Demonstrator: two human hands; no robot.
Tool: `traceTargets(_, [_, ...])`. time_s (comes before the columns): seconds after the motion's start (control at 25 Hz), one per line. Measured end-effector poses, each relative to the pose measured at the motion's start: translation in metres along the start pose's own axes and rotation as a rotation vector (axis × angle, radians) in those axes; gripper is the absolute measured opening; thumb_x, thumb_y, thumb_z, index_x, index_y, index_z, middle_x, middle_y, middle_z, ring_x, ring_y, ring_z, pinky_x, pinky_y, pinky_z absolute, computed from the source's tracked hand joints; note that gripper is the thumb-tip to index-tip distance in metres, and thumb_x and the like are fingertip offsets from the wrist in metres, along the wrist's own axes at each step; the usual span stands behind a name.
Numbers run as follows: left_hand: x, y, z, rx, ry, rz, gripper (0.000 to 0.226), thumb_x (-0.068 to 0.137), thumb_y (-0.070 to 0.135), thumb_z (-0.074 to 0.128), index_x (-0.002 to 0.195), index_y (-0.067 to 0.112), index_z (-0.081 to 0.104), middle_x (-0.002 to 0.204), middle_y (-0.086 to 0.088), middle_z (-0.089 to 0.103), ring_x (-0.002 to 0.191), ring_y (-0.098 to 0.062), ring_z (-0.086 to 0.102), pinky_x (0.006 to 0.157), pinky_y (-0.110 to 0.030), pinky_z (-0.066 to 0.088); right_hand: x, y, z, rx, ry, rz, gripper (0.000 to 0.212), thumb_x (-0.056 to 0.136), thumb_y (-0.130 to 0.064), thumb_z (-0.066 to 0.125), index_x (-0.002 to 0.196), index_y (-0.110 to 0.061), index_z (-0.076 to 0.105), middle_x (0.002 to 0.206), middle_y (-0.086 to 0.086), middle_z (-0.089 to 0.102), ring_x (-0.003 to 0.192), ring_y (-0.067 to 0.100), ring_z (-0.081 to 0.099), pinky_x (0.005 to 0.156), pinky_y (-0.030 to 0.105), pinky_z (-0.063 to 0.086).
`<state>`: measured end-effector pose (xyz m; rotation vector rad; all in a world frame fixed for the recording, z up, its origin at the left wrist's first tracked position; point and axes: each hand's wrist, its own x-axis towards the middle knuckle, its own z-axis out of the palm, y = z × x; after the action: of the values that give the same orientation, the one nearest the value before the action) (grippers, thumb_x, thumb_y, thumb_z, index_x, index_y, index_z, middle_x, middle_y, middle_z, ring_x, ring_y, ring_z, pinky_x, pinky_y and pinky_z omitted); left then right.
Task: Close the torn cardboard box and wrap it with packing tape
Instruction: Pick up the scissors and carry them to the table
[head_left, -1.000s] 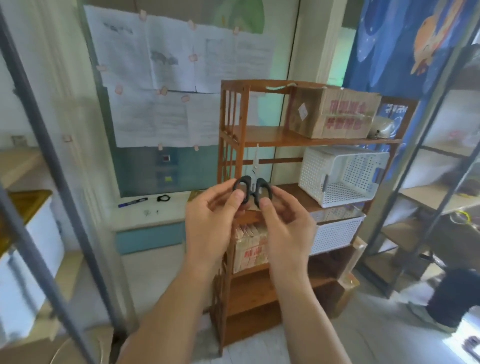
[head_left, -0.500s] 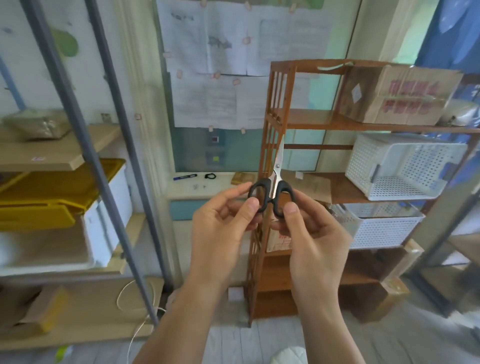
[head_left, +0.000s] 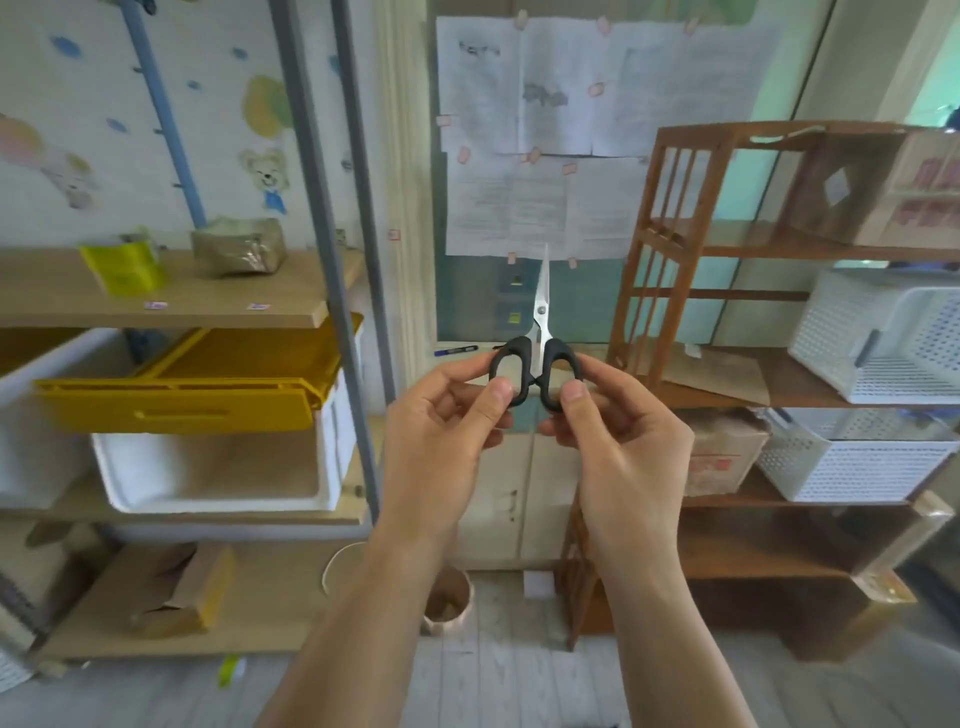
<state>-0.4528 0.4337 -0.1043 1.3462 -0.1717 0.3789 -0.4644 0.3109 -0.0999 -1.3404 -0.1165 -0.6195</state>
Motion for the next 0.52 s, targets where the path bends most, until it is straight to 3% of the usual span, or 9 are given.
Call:
traceTargets(0.28, [-0.003, 0.032, -0.17, 0.029, 0.026, 0.013, 0.023, 0.084, 0.022, 0.074, 0.107, 0.025, 0.073, 0.08, 0.001, 0.074, 0.073, -0.013, 0.067, 0.067, -0.023, 0.055, -0.077, 0.012, 0.14, -0.026, -0.088, -0.006, 0.019, 0.089, -0.005, 0.068, 0.107, -0.012, 0.072, 0.076, 0.003, 0.075, 0.062, 0.019, 0.071, 0.058, 0.019, 0.053])
traceTargets(0.52, [0.01, 0.042, -0.268, 0.016, 0.103, 0.027, 0.032, 0.08, 0.026, 0.073, 0.111, 0.019, 0.072, 0.088, -0.009, 0.076, 0.079, -0.016, 0.069, 0.065, -0.023, 0.054, -0.107, 0.03, 0.236, -0.014, -0.15, -0.004, 0.019, 0.089, -0.004, 0.068, 0.103, -0.017, 0.072, 0.073, 0.001, 0.074, 0.057, 0.018, 0.068, 0.056, 0.018, 0.051])
